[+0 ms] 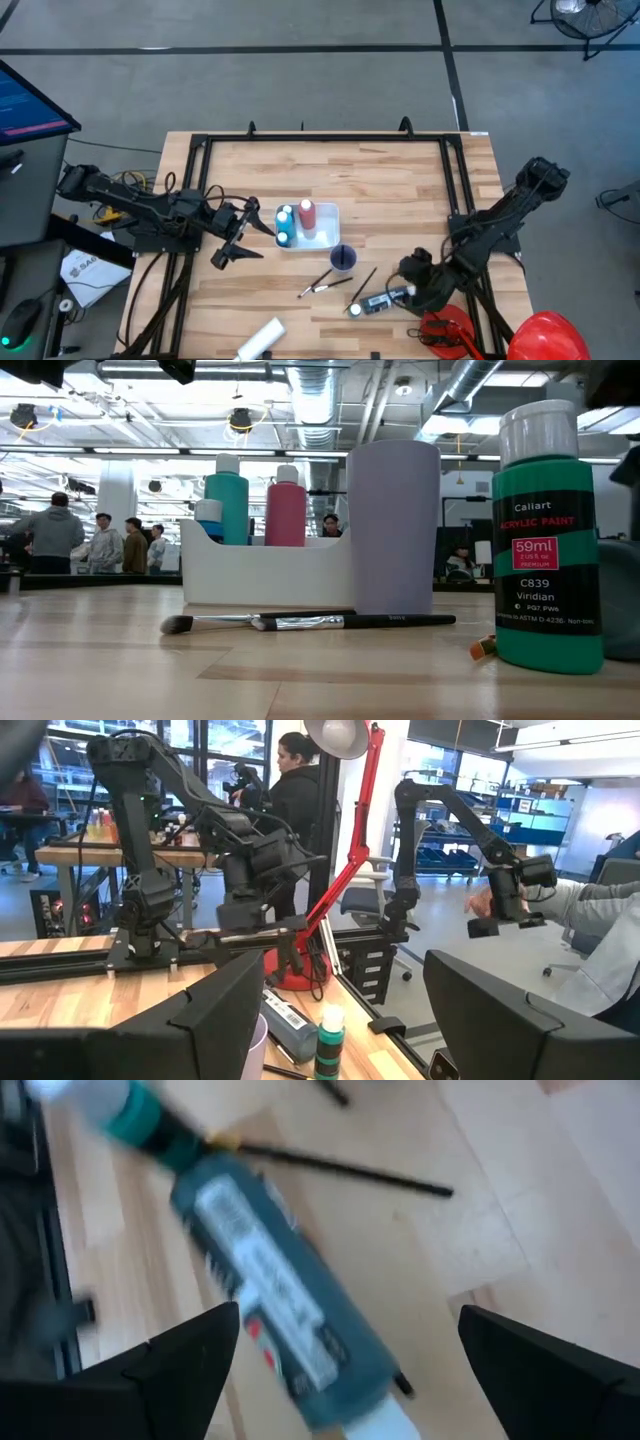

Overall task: Pick & Place Paint Supplies
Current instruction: Put the black paint bottle into the white bin

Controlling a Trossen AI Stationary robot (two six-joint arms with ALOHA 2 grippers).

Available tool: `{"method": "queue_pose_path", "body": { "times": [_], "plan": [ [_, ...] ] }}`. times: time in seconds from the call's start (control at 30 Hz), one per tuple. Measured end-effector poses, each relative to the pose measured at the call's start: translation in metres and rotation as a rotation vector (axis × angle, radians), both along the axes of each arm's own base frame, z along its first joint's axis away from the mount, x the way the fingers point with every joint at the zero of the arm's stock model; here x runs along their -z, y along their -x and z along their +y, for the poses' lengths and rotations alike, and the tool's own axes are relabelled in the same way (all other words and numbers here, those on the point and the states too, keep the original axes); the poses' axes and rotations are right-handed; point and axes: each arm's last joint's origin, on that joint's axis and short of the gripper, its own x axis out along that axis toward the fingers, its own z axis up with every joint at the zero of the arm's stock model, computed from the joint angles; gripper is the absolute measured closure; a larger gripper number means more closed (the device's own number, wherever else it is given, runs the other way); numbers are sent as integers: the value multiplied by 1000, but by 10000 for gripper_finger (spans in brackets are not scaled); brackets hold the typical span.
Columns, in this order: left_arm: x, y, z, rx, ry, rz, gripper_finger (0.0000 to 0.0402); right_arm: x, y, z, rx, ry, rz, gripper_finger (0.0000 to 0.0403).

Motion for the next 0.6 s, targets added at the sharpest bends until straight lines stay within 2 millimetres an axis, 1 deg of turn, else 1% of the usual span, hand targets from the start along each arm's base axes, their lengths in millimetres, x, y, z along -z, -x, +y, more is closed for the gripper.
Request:
{"method": "queue_pose_path", "body": {
  "times": [0.07,0.2,0.27,0.4,0.5,0.6],
  "plan": [
    [0,0,0,0,0,0,132,4,-5,2,53,-31,-7,33],
    [0,0,0,0,1,0,132,10,-15,5,68,-85,-8,33],
    [0,0,0,0,1,0,132,14,-17,4,91,-142,60,33],
    [0,0,0,0,1,-1,132,20,-17,5,47,-221,191,33],
    [0,0,0,0,1,-1,132,23,-14,4,17,-195,235,33],
    [0,0,0,0,1,-2,132,24,-13,2,-93,-125,231,33]
  ]
}}
